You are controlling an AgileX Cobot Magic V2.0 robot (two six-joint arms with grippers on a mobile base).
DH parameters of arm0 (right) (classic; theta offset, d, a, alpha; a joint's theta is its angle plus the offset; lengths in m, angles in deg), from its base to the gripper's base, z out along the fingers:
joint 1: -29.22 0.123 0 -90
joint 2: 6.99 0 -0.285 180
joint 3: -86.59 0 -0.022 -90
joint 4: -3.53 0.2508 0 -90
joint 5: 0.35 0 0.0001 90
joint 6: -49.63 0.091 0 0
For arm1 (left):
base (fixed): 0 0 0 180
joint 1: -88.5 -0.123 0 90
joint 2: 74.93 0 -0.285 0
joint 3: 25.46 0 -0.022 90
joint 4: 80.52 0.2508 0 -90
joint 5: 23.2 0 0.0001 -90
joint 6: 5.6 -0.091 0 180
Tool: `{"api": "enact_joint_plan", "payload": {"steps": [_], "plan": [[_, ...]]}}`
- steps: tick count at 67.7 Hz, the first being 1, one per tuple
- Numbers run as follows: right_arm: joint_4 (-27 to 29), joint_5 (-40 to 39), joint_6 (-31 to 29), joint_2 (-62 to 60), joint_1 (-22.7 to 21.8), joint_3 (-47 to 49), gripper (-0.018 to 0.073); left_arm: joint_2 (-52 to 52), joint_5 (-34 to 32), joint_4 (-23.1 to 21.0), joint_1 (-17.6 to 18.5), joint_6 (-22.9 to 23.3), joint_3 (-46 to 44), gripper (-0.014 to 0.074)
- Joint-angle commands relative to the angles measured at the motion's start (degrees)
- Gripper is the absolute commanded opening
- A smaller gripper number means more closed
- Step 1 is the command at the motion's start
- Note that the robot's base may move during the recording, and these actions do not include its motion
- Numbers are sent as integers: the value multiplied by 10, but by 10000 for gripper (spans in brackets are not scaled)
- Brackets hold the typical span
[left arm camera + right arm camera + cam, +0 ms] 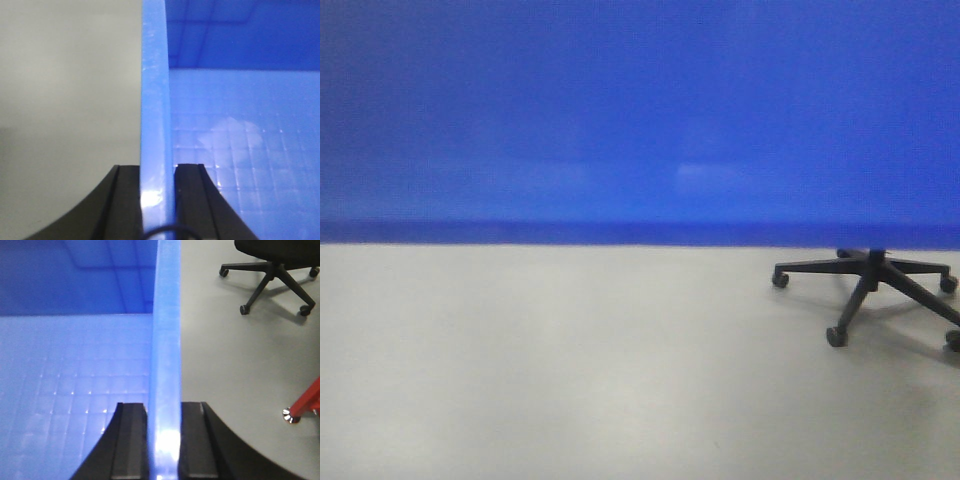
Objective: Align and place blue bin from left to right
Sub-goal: 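Keep gripping the blue bin while the base drives across the floor, then carry the blue bin toward another steel rack of blue bins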
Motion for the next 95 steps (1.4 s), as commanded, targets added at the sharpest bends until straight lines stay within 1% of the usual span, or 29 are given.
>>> {"api": "enact_joint_plan", "payload": {"steps": [1,95], "plan": [[1,-74,-4,-1,6,4,-79,-2,-78,-3,11,2,-6,-111],[1,-74,-4,-1,6,4,-79,-2,-78,-2,11,2,-6,-111]]}}
